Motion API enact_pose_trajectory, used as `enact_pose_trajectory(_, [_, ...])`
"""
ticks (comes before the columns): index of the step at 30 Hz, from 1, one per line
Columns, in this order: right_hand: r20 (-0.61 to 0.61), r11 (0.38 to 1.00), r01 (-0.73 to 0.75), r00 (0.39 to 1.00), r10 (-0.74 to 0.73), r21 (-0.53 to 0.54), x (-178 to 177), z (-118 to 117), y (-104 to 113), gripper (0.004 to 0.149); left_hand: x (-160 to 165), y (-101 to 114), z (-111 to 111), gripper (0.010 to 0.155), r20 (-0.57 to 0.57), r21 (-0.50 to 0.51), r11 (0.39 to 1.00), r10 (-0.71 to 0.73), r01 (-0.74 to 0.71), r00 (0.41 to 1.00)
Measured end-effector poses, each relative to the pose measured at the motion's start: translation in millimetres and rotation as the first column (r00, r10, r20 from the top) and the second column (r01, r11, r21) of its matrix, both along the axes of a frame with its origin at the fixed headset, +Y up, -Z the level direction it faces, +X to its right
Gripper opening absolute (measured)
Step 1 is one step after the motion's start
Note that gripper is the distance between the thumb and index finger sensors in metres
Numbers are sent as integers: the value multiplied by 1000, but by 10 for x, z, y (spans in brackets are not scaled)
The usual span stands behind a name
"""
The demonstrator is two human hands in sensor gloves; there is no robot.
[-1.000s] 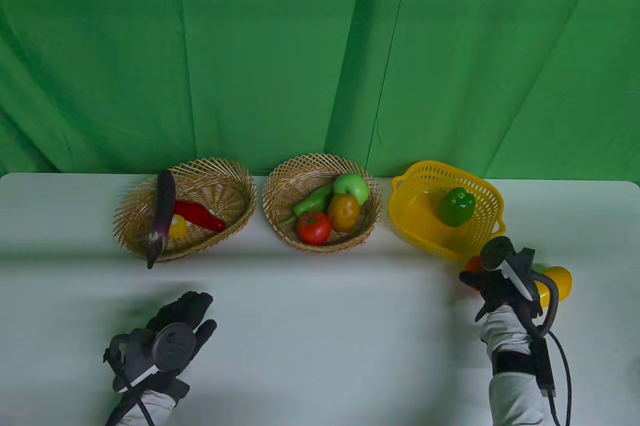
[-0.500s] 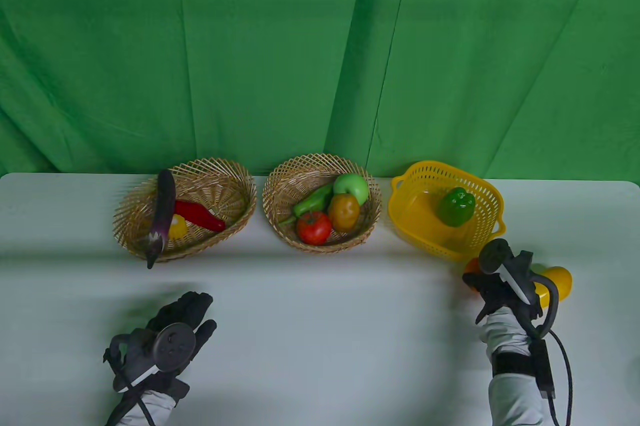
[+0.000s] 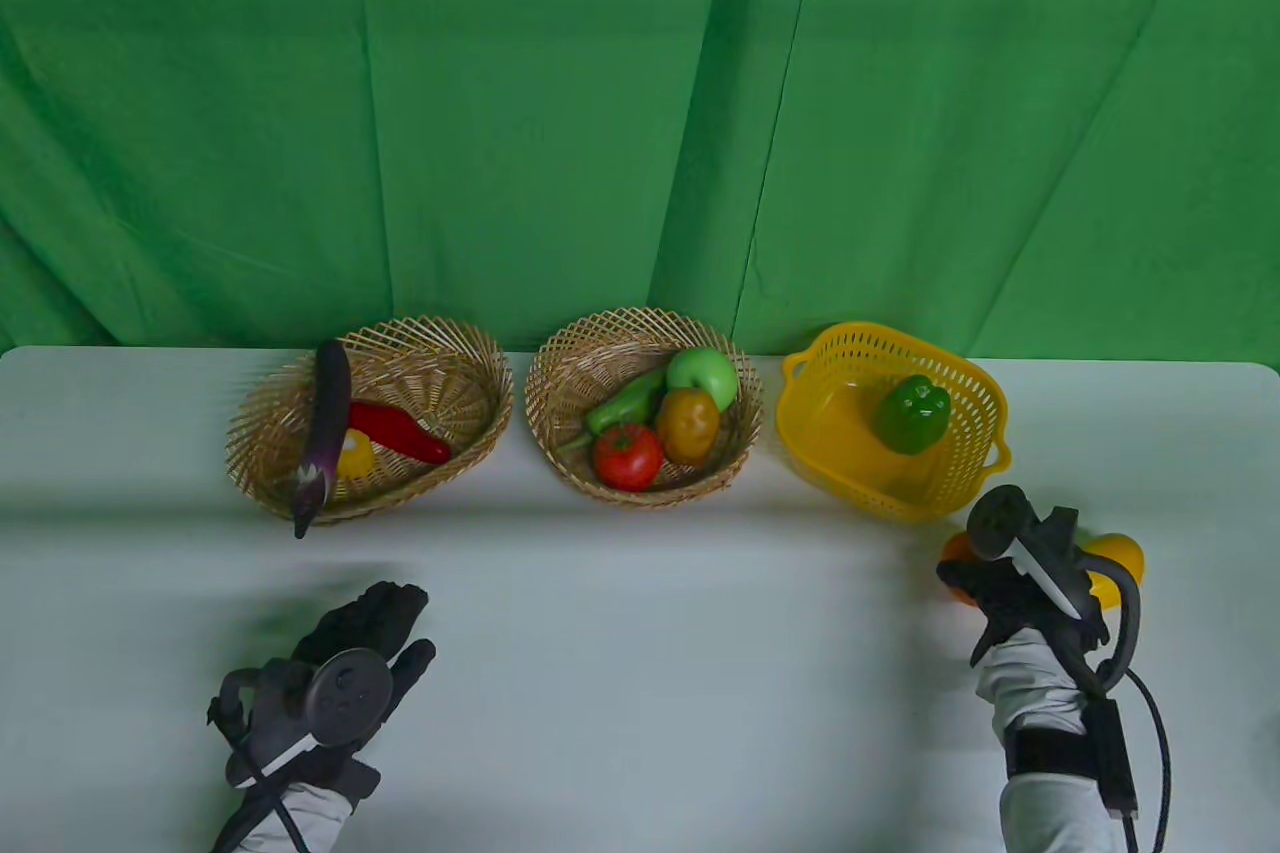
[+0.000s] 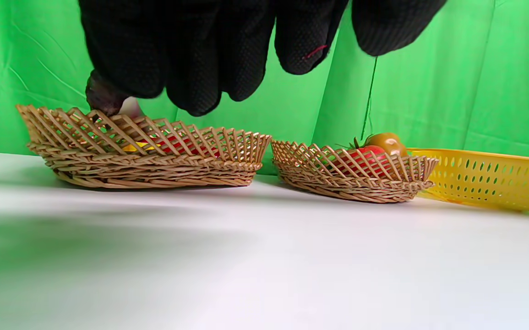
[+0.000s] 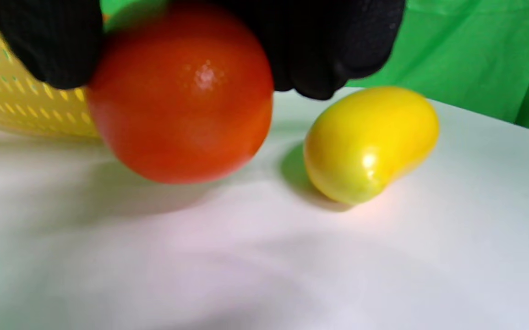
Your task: Place 10 objects into 3 containers, with green background
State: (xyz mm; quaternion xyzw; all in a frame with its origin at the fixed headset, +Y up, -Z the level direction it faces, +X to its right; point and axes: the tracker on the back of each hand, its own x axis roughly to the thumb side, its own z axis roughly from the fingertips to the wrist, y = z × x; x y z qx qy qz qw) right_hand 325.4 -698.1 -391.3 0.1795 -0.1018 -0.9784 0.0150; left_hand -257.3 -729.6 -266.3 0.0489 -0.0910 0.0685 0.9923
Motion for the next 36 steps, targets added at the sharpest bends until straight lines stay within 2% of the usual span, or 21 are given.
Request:
enact_pose_trajectory(12, [-29, 994, -61, 998, 63, 87, -118, 115, 522, 93, 1, -1, 0, 61, 1, 3, 1000, 1, -1, 1000])
enact_pose_trajectory(16, [-25, 987, -45, 998, 49, 151, -178, 108, 647, 93, 1, -6, -11, 61, 6, 23, 1000, 8, -8, 1000])
enact_pose_trajectory(24, [-20, 961, -5, 1000, 11, 277, -351, -13, 678, 92, -18, -20, -3, 61, 4, 26, 1000, 8, -8, 1000])
enact_pose_trajectory(28, [-26, 943, -38, 998, 49, 331, -484, -121, 672, 91, -31, -23, -3, 61, -1, 28, 1000, 10, -10, 1000])
enact_pose_trajectory(36, [-26, 946, -25, 999, 36, 323, -689, -364, 531, 91, -55, -36, -7, 61, -8, 24, 1000, 10, -10, 1000])
